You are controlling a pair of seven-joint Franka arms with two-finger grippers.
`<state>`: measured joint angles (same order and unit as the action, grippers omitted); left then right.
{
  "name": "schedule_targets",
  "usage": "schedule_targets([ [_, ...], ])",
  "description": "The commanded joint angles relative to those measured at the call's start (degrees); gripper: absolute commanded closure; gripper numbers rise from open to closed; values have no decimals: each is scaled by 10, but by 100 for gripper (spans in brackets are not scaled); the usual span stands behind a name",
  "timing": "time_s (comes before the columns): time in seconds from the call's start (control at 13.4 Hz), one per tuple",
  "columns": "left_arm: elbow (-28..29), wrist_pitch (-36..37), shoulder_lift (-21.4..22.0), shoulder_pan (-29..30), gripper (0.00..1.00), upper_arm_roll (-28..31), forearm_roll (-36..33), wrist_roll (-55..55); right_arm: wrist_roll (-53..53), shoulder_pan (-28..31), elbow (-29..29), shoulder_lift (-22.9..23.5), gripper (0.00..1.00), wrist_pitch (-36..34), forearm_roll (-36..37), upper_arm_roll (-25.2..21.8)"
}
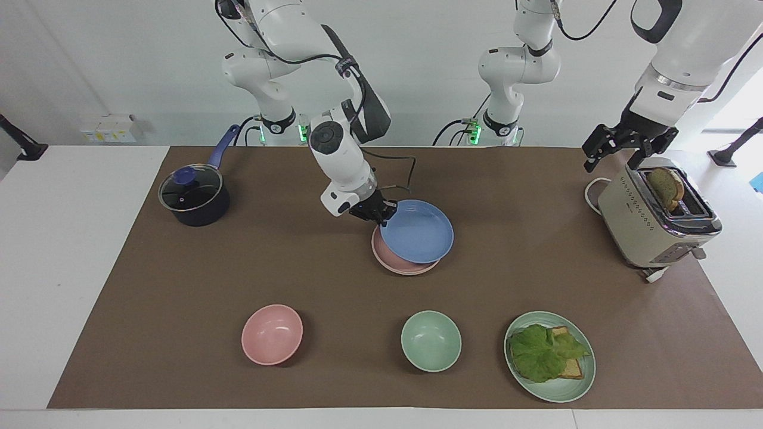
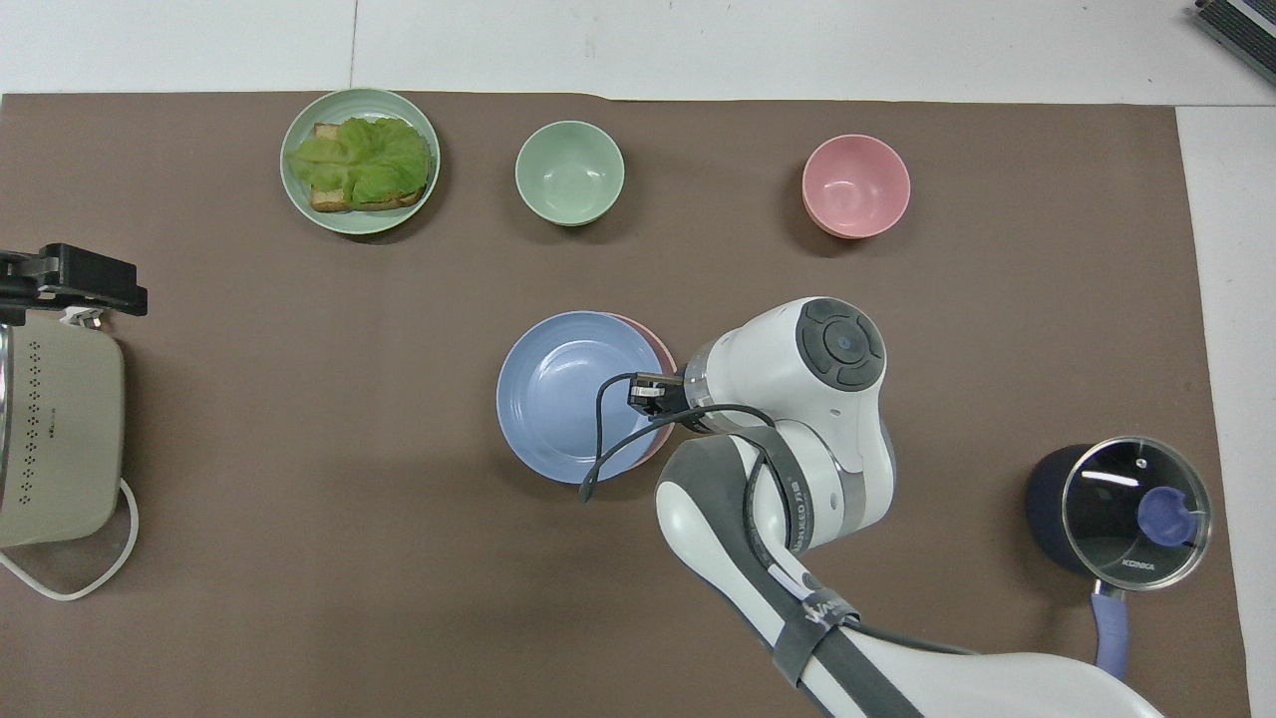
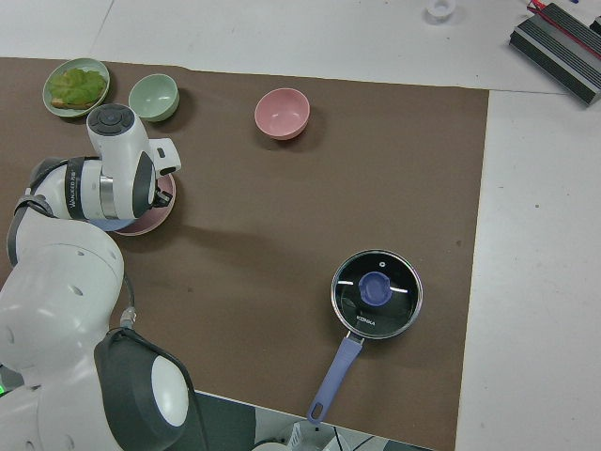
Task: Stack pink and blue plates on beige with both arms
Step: 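Carry the blue plate onto the pink plate and lower it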
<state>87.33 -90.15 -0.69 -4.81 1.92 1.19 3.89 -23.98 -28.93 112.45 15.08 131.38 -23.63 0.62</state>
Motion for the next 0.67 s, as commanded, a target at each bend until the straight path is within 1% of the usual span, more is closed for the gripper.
schedule_targets([
  [0.0, 5, 6, 6, 5, 0, -3, -8, -4, 34, 5, 7, -1, 100, 8, -15, -3],
  [0.22, 5, 5, 6, 5, 0, -3, -8, -4, 46, 7, 11, 11, 100, 19, -14, -3],
  [0.6, 5, 6, 6, 5, 0, -3, -8, -4, 49, 12, 13, 12, 100, 20, -14, -3],
])
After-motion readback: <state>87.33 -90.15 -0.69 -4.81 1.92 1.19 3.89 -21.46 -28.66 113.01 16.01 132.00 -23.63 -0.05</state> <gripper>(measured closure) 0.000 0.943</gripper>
